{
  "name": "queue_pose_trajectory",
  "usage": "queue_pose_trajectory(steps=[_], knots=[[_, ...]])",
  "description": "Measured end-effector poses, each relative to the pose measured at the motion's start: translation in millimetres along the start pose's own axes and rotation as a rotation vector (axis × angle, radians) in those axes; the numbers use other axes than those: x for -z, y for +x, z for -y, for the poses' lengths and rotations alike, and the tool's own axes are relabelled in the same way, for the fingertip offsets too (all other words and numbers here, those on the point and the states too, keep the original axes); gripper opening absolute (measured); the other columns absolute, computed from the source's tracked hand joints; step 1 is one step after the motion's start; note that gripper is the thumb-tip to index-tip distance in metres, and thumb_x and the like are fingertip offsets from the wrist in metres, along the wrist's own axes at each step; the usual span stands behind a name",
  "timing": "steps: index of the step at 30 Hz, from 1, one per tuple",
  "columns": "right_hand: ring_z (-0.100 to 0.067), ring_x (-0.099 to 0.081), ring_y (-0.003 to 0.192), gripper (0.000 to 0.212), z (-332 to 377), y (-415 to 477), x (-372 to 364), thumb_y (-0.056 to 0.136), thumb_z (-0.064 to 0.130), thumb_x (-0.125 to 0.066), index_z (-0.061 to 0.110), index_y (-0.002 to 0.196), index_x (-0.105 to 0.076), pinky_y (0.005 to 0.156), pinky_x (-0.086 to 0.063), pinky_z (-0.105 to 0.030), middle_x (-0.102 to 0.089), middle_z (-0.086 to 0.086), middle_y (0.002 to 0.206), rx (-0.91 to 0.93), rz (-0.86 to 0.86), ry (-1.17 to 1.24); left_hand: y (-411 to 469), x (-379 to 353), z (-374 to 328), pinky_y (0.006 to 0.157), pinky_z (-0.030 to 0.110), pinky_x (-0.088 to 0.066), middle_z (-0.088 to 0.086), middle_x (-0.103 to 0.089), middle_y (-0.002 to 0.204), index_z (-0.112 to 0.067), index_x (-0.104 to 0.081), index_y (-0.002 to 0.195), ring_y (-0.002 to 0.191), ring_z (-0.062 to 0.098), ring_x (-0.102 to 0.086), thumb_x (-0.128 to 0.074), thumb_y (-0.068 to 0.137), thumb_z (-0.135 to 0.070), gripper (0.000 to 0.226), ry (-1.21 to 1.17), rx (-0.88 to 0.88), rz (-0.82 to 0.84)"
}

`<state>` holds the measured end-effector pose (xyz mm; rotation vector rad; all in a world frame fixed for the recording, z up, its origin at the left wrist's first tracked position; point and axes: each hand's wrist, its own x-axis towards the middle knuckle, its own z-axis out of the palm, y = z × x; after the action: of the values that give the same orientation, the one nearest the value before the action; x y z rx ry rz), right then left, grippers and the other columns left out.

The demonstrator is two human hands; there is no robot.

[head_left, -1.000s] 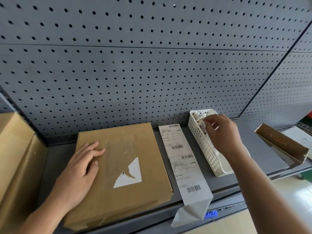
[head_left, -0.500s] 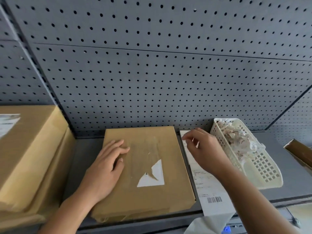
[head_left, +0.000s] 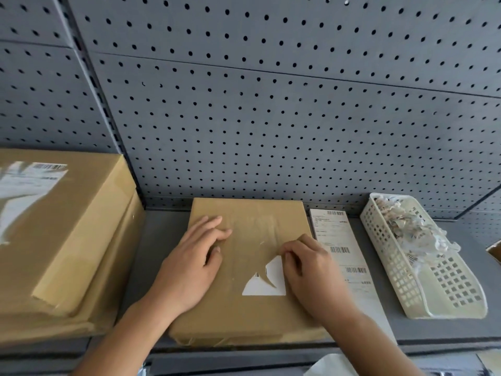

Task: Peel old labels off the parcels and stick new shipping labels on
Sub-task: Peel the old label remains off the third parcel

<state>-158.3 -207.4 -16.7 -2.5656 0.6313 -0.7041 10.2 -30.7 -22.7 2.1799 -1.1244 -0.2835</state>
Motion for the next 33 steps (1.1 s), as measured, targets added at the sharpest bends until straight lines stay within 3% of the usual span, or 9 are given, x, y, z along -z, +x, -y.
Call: queue_pose_trajectory(steps=[6, 11, 16, 19, 22, 27, 33], knots=[[-0.016, -0.054, 0.073, 0.016, 4.8, -3.0, -6.4, 0.088, 0.004, -0.057, 0.016, 0.083, -0.066, 0.065, -0.048, -0.031, -0.055, 0.007, 0.085, 0.004, -0.03, -0.031, -0.3, -0.6, 1.1, 0.116, 0.025, -0.02, -0.034, -0.022, 0.157, -0.041, -0.052, 0.137, 0.146, -0.017, 0.0, -0.042, 0.105, -0.026, 0.036, 0.009, -0.003, 0.001], [-0.006, -0.056, 0.077, 0.022, 3.7, -2.4, 2.9, 0.088, 0.002, -0.058, 0.022, 0.08, -0.063, 0.068, -0.041, -0.013, -0.056, 0.015, 0.085, -0.07, 0.016, 0.13, 0.2, 0.2, 0.3, 0.114, 0.028, -0.026, -0.035, -0.022, 0.156, -0.041, -0.052, 0.135, 0.145, -0.018, 0.0, -0.042, 0.106, -0.026, 0.035, 0.002, -0.001, 0.002], [-0.011, -0.055, 0.077, 0.017, 4.6, -4.6, -3.1, 0.091, 0.008, -0.054, 0.02, 0.087, -0.066, 0.073, -0.048, -0.032, -0.055, 0.013, 0.088, -0.021, 0.014, 0.064, -0.5, 0.4, 0.4, 0.112, 0.024, -0.024, -0.036, -0.022, 0.156, -0.041, -0.053, 0.136, 0.145, -0.018, 0.001, -0.043, 0.106, -0.025, 0.035, 0.008, -0.004, 0.004], [-0.008, -0.055, 0.077, 0.02, 6.0, -3.6, 2.2, 0.088, 0.008, -0.054, 0.023, 0.08, -0.064, 0.071, -0.044, -0.024, -0.056, 0.017, 0.086, -0.058, 0.036, 0.135, -0.3, 0.8, -0.5, 0.111, 0.024, -0.024, -0.036, -0.022, 0.155, -0.041, -0.052, 0.136, 0.145, -0.019, 0.001, -0.043, 0.106, -0.025, 0.036, 0.006, -0.006, 0.004], [-0.008, -0.056, 0.081, 0.019, 5.5, -4.0, 6.1, 0.089, 0.005, -0.06, 0.023, 0.087, -0.066, 0.07, -0.041, -0.014, -0.056, 0.017, 0.09, -0.079, 0.044, 0.175, -0.3, 1.1, -0.4, 0.11, 0.024, -0.024, -0.037, -0.021, 0.155, -0.041, -0.052, 0.136, 0.145, -0.019, 0.001, -0.043, 0.106, -0.025, 0.035, 0.01, -0.005, 0.008], [-0.009, -0.053, 0.078, 0.008, 5.1, -5.6, 2.3, 0.082, 0.018, -0.059, 0.024, 0.086, -0.063, 0.073, -0.047, -0.025, -0.05, 0.018, 0.089, -0.02, 0.087, 0.114, -0.2, 0.8, 0.0, 0.112, 0.024, -0.023, -0.036, -0.021, 0.155, -0.041, -0.052, 0.136, 0.145, -0.019, 0.002, -0.043, 0.106, -0.026, 0.035, 0.005, -0.006, 0.01], [-0.011, -0.056, 0.083, 0.019, 4.1, -4.2, 10.0, 0.087, 0.005, -0.061, 0.024, 0.084, -0.059, 0.072, -0.046, -0.026, -0.053, 0.017, 0.092, -0.019, 0.119, 0.214, -0.3, 0.5, 1.5, 0.114, 0.029, -0.024, -0.035, -0.021, 0.156, -0.041, -0.052, 0.136, 0.145, -0.018, 0.001, -0.043, 0.106, -0.026, 0.035, 0.003, -0.006, 0.008]])
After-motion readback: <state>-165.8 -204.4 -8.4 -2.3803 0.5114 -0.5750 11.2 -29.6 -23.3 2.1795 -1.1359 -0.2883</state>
